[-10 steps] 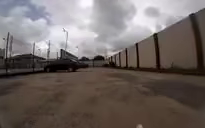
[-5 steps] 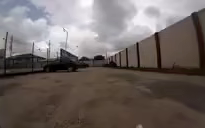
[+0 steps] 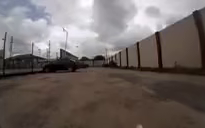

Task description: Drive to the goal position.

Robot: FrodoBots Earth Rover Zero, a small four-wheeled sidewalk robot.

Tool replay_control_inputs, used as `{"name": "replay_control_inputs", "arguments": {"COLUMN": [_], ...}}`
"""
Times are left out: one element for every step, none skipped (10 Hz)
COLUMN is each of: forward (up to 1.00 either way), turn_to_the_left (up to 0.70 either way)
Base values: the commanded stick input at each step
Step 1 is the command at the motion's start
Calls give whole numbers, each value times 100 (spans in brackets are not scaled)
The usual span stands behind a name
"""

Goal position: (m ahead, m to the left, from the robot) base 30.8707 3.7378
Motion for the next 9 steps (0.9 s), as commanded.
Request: {"name": "replay_control_inputs", "arguments": {"forward": [30, 30, 30, 30, 30, 30, 30, 30, 30], "turn_to_the_left": [0, 0, 0, 0, 0, 0, 0, 0, 0]}}
